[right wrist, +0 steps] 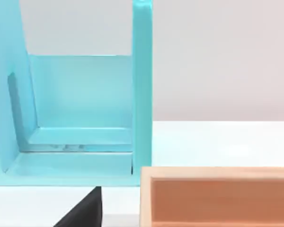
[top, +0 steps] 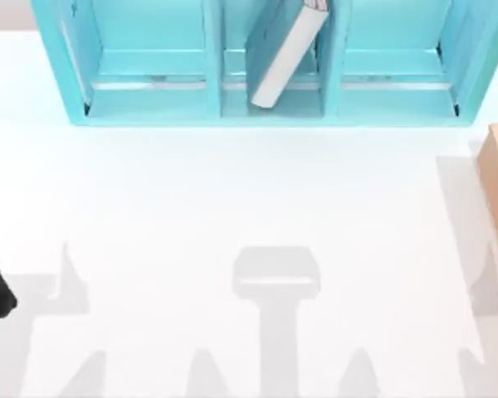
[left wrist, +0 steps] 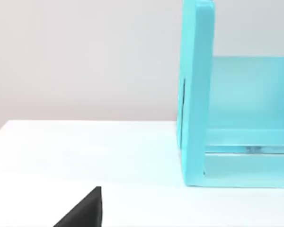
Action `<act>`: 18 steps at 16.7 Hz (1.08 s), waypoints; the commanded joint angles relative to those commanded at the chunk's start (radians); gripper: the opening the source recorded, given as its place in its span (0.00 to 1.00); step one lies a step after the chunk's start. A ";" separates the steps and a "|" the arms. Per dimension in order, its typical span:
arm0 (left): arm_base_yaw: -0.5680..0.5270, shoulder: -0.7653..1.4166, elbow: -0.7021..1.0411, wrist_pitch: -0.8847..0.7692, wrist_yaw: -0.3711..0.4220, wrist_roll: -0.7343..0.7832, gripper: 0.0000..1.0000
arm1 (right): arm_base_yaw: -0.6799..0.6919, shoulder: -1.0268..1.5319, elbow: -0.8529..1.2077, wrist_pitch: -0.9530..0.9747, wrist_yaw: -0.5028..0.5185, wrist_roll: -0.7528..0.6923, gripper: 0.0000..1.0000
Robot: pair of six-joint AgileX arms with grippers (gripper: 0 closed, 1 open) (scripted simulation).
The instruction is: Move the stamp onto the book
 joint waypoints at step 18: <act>0.000 0.000 0.000 0.000 0.000 0.000 1.00 | 0.398 1.143 0.629 0.559 0.297 0.333 1.00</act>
